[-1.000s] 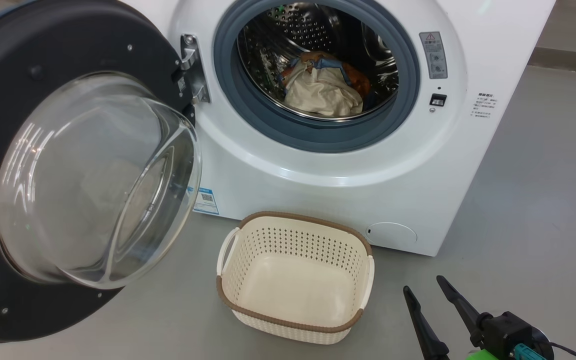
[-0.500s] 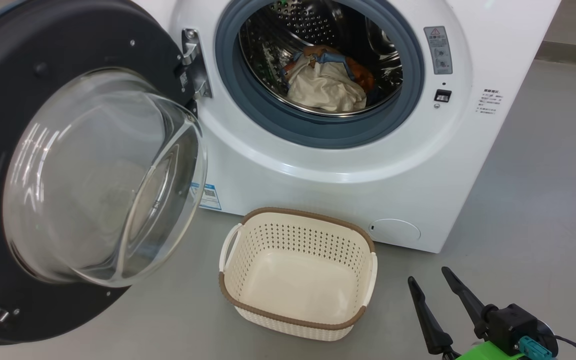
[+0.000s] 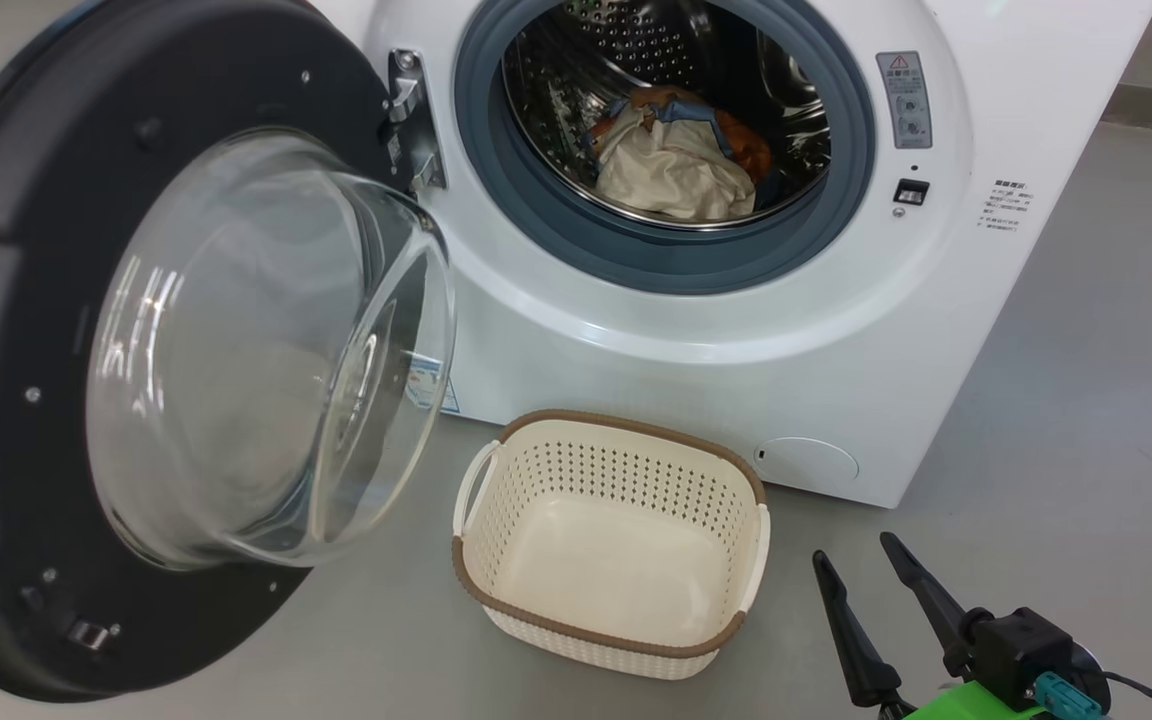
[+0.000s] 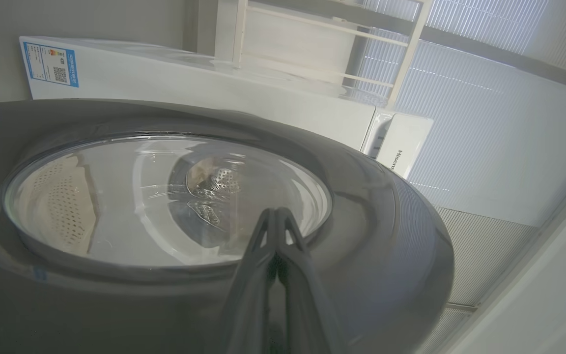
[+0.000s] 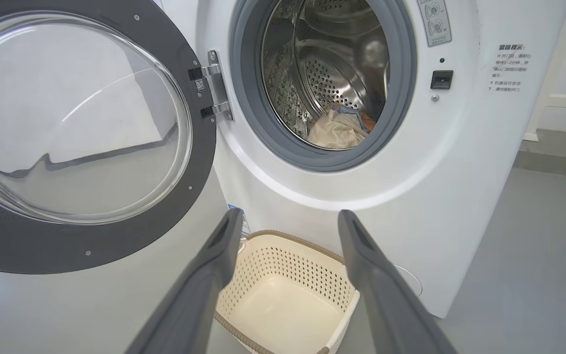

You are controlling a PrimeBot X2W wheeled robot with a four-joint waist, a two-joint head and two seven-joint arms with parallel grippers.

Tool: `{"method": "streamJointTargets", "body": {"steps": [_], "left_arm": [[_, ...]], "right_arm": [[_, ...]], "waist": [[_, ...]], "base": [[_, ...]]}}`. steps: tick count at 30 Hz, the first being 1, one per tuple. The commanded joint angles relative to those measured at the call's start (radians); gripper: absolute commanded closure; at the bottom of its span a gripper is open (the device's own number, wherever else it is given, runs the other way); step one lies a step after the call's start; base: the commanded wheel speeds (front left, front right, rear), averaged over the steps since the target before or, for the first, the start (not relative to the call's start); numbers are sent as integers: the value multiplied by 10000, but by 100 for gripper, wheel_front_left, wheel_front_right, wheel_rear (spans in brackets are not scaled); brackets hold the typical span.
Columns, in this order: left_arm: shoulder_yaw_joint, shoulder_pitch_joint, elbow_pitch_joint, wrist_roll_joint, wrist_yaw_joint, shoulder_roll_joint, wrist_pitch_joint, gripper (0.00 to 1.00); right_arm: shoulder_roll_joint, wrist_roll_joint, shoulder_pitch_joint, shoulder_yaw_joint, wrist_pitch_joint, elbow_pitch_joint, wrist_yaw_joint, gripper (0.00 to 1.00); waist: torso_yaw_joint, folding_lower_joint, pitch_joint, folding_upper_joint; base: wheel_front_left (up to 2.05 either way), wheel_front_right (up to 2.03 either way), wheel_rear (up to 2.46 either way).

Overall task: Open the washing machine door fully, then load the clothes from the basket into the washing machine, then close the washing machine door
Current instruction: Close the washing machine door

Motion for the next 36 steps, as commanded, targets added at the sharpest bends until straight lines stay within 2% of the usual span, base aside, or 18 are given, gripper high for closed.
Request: {"method": "streamJointTargets", "body": {"steps": [1,21,28,36], "left_arm": [[1,128,-408,17,103,189,222,100],[-800,2960,-7570,-210,3016,-2046,1981,100],[-1494,3658,-9536,-541,3550,-2736,2268,100],[-2386,3805,-10121,-979,3605,-2909,1678,100]], "right_arm": [[-22,-11,-362,172,-49,-259,16,0],[141,20,-308,-1,-49,-319,16,0],[164,54,-350,64,-49,-334,16,0],[171,85,-474,81,-49,-377,16,0]], "waist": [[-1,0,8,0],[-308,0,108,0],[-589,0,192,0],[-1181,0,288,0]], "base": [[0,0,0],[0,0,0],[0,0,0],[0,0,0]]}}
